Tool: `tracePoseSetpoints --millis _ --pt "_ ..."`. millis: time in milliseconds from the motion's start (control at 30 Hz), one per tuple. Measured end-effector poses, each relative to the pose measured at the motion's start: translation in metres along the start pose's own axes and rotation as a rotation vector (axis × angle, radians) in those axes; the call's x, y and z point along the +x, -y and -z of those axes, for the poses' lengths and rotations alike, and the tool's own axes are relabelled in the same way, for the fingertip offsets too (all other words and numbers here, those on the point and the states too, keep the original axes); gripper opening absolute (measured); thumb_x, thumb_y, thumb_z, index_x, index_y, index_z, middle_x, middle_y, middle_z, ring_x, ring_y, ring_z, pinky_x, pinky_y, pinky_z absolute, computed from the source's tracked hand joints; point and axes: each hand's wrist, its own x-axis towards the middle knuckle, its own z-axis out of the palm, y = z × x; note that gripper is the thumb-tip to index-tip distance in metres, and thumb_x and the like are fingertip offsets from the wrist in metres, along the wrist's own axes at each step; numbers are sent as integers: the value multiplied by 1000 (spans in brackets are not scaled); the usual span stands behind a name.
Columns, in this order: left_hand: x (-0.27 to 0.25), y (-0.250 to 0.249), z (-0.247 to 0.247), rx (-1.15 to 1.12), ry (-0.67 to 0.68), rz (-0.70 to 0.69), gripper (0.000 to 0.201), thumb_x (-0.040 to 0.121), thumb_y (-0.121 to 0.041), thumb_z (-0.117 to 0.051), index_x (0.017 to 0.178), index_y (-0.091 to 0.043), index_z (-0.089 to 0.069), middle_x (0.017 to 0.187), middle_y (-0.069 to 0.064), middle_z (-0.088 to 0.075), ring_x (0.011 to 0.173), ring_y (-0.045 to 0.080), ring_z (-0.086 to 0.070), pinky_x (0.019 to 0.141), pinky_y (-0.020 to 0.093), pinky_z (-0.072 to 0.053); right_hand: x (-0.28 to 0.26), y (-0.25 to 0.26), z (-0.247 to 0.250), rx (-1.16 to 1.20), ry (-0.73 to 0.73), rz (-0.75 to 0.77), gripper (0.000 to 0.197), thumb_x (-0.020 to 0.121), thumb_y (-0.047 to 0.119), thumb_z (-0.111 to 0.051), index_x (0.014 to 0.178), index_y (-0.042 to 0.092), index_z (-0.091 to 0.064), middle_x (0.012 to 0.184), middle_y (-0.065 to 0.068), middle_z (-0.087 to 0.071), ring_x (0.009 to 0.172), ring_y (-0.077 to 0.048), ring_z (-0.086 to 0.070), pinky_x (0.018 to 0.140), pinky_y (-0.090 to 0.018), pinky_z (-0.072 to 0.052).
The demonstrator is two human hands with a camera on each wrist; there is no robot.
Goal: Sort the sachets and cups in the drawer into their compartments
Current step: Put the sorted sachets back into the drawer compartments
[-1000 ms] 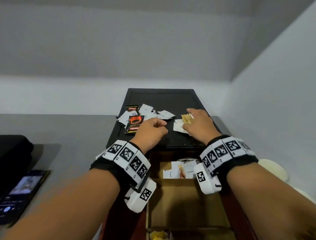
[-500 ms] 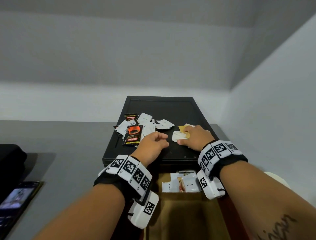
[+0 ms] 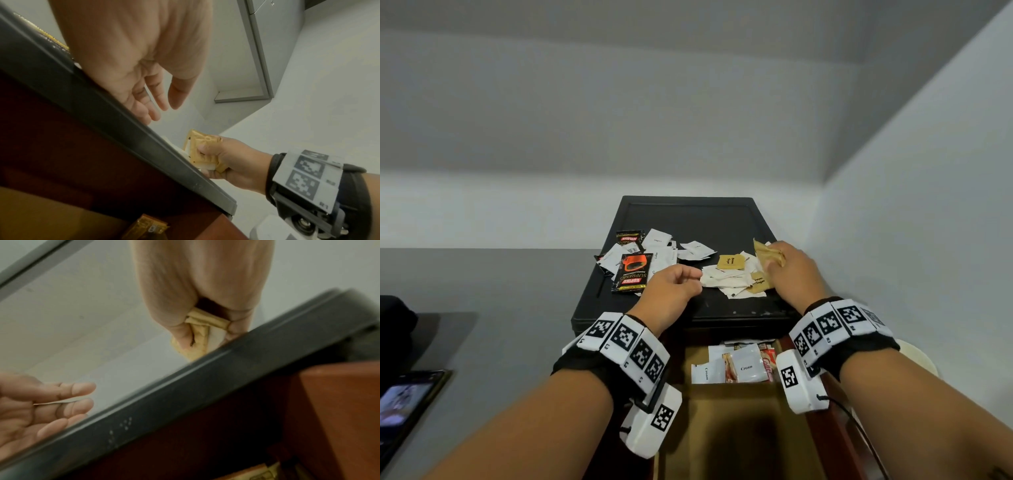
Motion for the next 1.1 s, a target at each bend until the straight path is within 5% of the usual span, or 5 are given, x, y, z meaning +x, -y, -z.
tracePoseSetpoints --millis 167,333,533,867,1100 --pt "-5 -9 -7 -172 32 54 26 92 -13 -56 118 -16 -57 100 2 -62 95 14 -59 81 24 -50 -8 13 9 457 -44 -45 15 95 9 -45 102 18 -55 96 -5 -58 88 -22 -56 77 -38 -52" --pt "-17 -24 -19 -580 246 128 34 94 -26 -53 127 -27 -46 118 1 -58 110 20 -55 86 37 -50 -30 35 8 891 321 -78 14 93 10 -54 95 23 -58 99 -2 -66 91 -19 -64 65 -30 -53" --pt "-23 -26 -19 -909 278 240 26 99 -24 -42 110 -8 -59 96 13 -67 81 24 -67 62 27 -58 -37 40 -3 879 428 -91 8 93 15 -56 100 20 -57 96 -3 -65 88 -17 -63 73 -32 -53" --pt "-18 -22 -21 -644 -46 194 12 95 -4 -51 97 -15 -56 112 15 -61 89 20 -62 51 15 -54 -34 36 -3 912 266 -223 8 94 22 -55 86 23 -56 87 0 -65 79 -15 -62 65 -29 -48" --pt "-16 -21 -30 -539 -10 115 32 88 -2 -61 117 -12 -53 117 17 -62 85 20 -61 51 15 -53 -31 33 -4 887 224 -267 11 94 26 -56 84 21 -58 87 -3 -68 79 -16 -65 63 -29 -50"
